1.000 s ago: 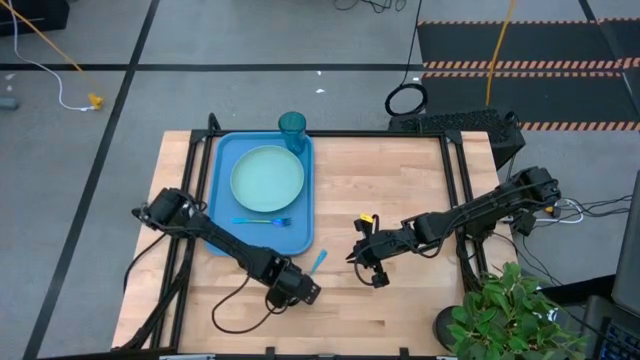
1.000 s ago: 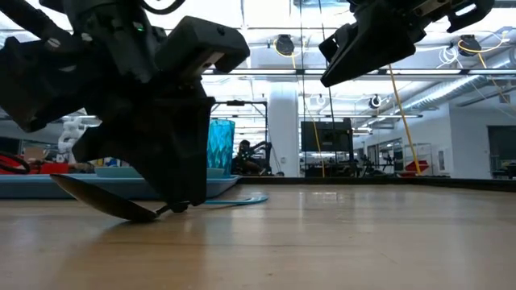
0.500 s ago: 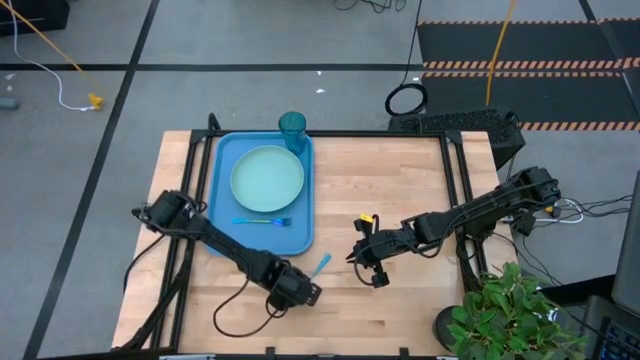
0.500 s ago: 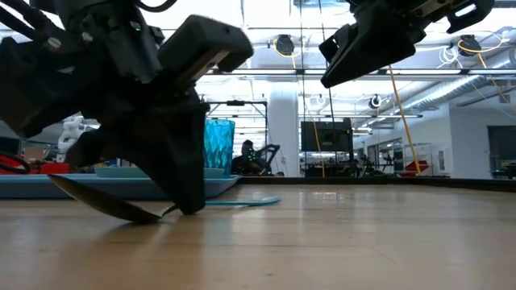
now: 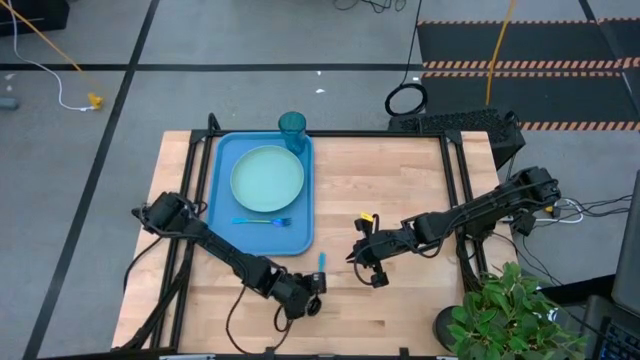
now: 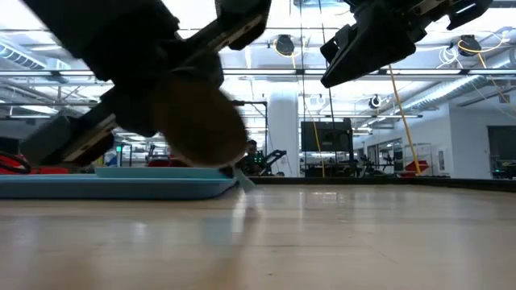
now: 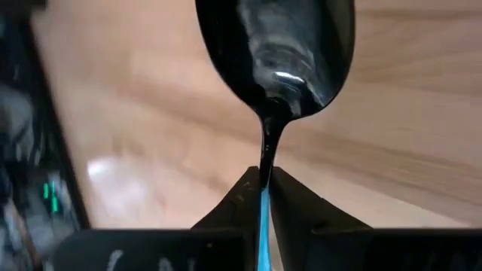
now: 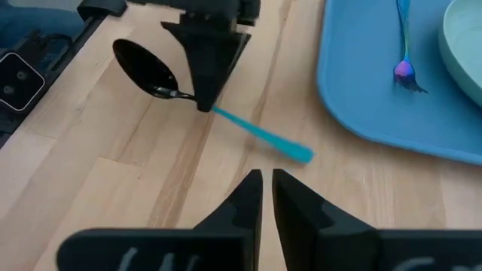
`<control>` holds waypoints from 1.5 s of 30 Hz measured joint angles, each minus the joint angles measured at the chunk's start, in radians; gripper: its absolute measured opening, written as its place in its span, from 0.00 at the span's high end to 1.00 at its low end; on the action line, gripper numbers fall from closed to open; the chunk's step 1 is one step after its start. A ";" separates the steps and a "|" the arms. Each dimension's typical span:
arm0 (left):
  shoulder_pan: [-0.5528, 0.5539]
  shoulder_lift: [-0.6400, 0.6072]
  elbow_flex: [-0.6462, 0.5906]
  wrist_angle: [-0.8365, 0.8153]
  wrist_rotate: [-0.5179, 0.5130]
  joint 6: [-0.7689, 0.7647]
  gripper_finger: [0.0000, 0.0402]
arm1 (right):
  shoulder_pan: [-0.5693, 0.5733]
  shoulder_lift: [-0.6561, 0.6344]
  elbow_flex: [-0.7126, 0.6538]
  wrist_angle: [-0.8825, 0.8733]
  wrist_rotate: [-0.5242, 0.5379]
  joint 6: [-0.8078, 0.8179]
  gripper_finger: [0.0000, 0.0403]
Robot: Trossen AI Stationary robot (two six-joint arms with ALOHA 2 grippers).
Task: Pick and place plate/cup/fork/spoon on tray
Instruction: Put the blue spoon on the blue tray to the bottom of the blue fork
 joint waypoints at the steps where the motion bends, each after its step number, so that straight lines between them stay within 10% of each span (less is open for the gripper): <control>1: -0.005 0.000 0.000 -0.001 -0.037 -0.050 0.93 | 0.000 0.000 0.000 -0.001 0.000 0.007 0.94; 14: -0.002 0.005 0.002 -0.004 -0.104 -0.513 0.96 | 0.000 0.000 0.000 0.001 0.000 0.012 0.94; 31: 0.058 0.002 0.019 -0.015 0.088 -0.801 0.87 | 0.000 0.000 0.000 0.001 0.000 0.012 0.94; 45: 0.116 0.002 0.032 -0.046 0.181 -0.715 0.53 | 0.000 0.000 0.000 0.001 0.000 0.012 0.94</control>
